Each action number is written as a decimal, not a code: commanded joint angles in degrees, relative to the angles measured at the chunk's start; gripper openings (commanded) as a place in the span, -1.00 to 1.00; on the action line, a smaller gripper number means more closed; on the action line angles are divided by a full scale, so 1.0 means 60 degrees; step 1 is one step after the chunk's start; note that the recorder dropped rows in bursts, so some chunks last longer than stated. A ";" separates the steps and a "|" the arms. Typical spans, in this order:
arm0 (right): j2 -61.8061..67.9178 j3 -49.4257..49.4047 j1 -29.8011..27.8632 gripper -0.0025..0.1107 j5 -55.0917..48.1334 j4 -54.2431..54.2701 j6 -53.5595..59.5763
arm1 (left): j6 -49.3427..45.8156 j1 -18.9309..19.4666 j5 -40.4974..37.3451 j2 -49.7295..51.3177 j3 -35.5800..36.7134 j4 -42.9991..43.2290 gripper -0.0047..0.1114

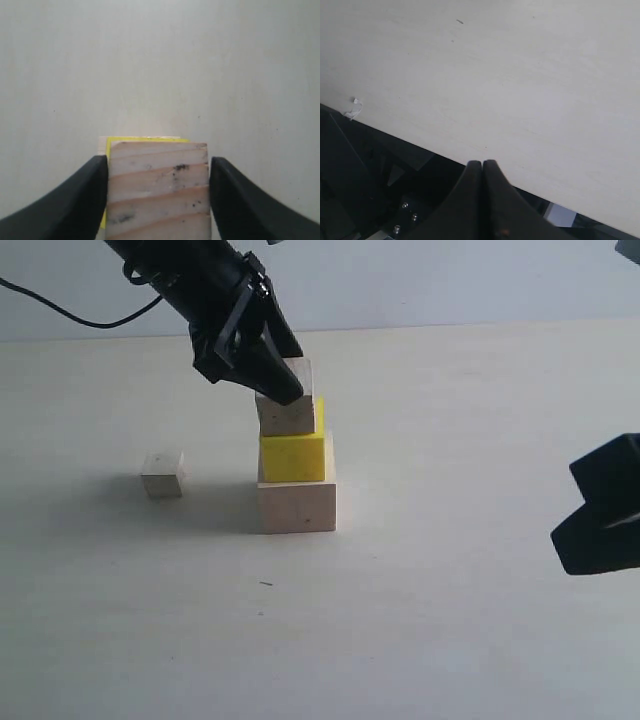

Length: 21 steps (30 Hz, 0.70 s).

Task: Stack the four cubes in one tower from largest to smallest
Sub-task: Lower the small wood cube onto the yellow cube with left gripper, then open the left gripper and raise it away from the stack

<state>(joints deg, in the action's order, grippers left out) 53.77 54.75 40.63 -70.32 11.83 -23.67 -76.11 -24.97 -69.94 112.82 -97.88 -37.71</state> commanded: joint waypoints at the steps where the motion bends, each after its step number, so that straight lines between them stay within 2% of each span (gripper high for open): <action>1: -0.0060 -0.0044 0.0002 -0.96 0.0060 -0.0005 0.0094 | 0.0021 -0.0059 -0.0004 -0.0048 -0.0037 -0.0070 0.17; 6: -0.0060 -0.0044 0.0002 -0.96 0.0060 -0.0005 0.0113 | 0.0021 -0.0059 0.0000 -0.0048 -0.0037 -0.0088 0.28; 21: -0.0060 -0.0044 0.0002 -0.96 0.0060 -0.0005 0.0116 | 0.0021 -0.0059 -0.0003 -0.0302 -0.0037 -0.0447 0.28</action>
<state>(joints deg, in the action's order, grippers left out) 53.77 54.75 40.63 -70.32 11.83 -23.53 -76.11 -24.97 -69.94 112.68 -97.88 -39.07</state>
